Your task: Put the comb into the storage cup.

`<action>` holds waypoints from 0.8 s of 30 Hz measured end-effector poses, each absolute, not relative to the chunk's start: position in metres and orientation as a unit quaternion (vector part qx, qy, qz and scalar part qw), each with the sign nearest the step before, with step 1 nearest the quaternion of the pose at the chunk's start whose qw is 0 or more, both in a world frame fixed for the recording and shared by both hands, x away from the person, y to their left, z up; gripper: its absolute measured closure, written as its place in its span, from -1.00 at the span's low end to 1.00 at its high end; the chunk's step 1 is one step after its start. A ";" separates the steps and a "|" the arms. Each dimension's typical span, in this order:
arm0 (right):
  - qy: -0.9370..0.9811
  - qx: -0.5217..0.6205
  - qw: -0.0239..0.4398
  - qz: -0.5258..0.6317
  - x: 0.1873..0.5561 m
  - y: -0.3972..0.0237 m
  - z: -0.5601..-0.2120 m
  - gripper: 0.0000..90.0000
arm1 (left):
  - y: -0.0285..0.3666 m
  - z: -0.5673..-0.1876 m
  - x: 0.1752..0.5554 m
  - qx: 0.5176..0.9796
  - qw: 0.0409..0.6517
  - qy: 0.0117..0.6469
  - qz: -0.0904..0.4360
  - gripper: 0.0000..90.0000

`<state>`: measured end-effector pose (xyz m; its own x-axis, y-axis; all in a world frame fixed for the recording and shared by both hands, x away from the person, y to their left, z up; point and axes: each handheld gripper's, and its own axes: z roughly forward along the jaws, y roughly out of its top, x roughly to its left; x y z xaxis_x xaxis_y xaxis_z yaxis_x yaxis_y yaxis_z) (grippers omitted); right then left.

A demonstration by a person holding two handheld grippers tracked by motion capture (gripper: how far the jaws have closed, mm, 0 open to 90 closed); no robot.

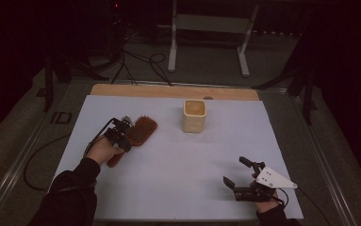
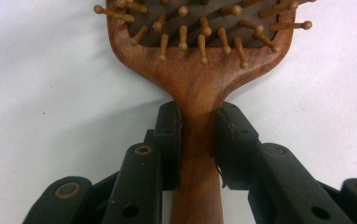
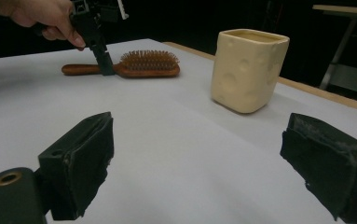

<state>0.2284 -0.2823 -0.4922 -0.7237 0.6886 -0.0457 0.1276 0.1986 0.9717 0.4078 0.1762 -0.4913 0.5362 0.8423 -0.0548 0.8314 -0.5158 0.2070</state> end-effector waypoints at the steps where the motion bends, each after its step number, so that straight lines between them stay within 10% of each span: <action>1: 0.734 0.277 0.246 0.569 0.229 -0.283 -0.492 -0.80 | 0.178 -0.491 0.407 0.870 0.110 0.480 0.026 0.62; 24: 0.733 0.283 0.244 0.568 0.229 -0.283 -0.493 -0.80 | 0.189 -0.481 0.388 0.859 0.194 0.466 0.078 0.63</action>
